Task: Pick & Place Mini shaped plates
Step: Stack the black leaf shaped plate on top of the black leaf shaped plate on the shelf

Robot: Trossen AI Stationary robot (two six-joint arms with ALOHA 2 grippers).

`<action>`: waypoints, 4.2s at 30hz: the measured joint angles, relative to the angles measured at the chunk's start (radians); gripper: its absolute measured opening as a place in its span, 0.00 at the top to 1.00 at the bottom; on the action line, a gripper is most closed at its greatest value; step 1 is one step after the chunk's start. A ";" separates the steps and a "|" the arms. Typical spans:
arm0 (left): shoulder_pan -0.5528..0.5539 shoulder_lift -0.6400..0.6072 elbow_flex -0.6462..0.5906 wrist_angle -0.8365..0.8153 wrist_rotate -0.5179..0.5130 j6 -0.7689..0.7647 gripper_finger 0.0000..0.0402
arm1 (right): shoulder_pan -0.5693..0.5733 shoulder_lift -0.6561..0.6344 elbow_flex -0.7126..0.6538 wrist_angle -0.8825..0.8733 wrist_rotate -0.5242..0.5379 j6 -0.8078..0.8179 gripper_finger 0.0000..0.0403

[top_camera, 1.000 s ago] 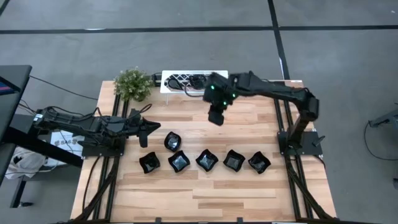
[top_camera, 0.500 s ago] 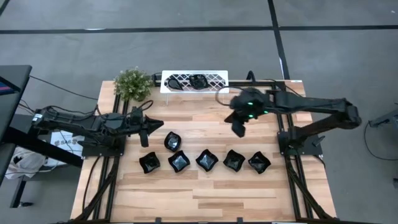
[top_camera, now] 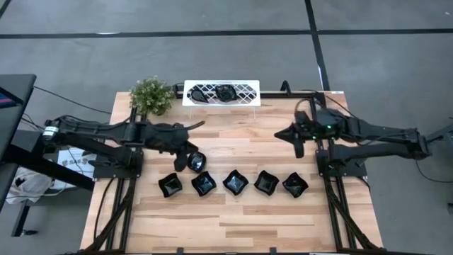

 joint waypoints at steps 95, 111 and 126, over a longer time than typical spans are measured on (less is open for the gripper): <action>0.273 0.396 -0.241 0.088 0.232 -0.600 0.96 | -0.002 -0.532 -0.386 0.173 0.085 0.159 1.00; 0.275 0.106 -0.241 0.136 0.197 -0.593 0.99 | -0.002 -0.532 -0.386 0.173 0.086 0.159 1.00; 0.275 0.056 -0.032 0.502 -0.199 -0.782 0.99 | -0.003 -0.532 -0.386 0.173 0.206 0.158 1.00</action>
